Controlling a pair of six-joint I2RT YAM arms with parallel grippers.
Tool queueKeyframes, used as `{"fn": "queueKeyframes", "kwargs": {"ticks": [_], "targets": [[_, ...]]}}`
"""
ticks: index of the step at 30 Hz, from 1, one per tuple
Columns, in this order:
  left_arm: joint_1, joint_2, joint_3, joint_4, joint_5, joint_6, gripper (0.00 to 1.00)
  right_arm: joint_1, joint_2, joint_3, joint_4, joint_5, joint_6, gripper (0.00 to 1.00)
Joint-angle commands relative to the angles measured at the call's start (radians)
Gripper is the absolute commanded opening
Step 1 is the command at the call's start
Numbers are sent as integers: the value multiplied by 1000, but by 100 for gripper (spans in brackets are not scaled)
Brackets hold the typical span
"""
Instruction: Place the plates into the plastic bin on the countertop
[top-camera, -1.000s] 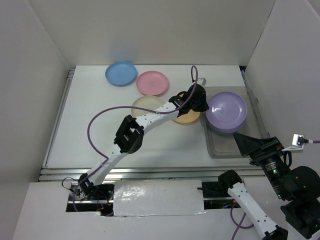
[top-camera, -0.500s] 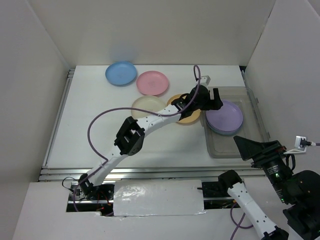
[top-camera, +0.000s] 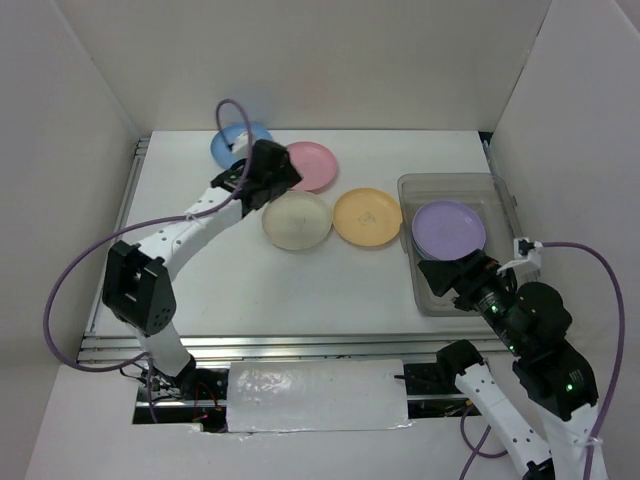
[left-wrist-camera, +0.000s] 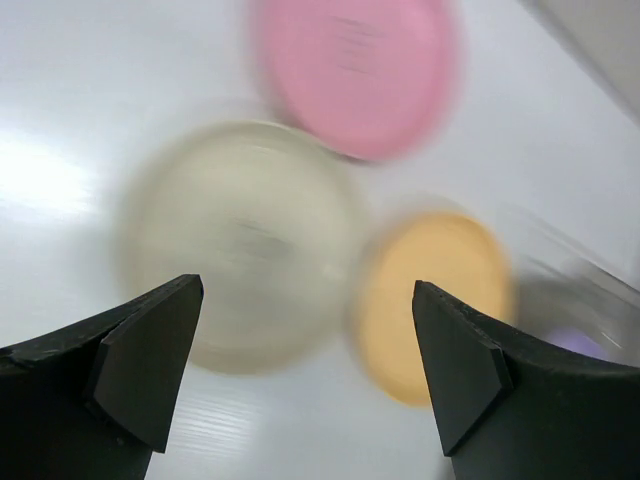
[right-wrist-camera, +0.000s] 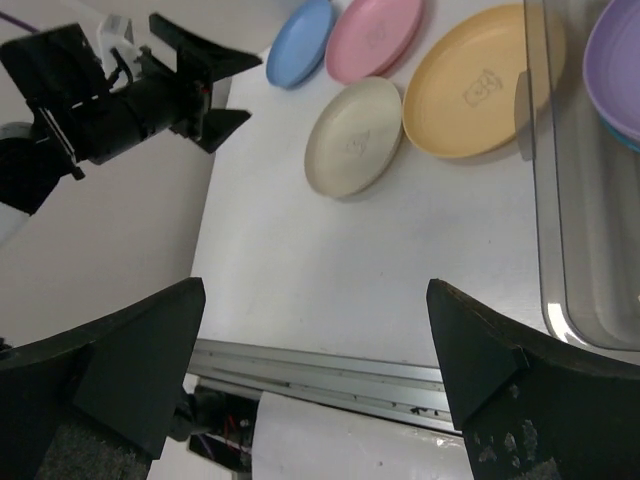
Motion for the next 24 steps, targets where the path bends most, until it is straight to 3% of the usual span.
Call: {"fn": "queueKeyframes", "kwargs": {"ticks": [1, 5, 13, 19, 21, 23, 24], "targets": [[128, -36, -231, -10, 42, -39, 99, -6, 31, -62, 167, -88, -7, 100], [220, 38, -251, 1, 97, 39, 99, -6, 53, -127, 220, -144, 1, 100], [224, 188, -196, -34, 88, 44, 99, -6, 93, -159, 240, -143, -16, 100], [224, 257, -219, -60, 71, -16, 81, -6, 100, -147, 234, -148, -24, 100], [224, 253, -247, -49, 67, -22, 59, -6, 94, -138, 225, -135, -27, 100], [228, 233, -285, -43, 65, -33, 23, -6, 93, -134, 230, -134, -25, 100], [231, 221, -297, -45, 65, -36, 15, -6, 96, -134, 231, -137, -25, 100]]}}
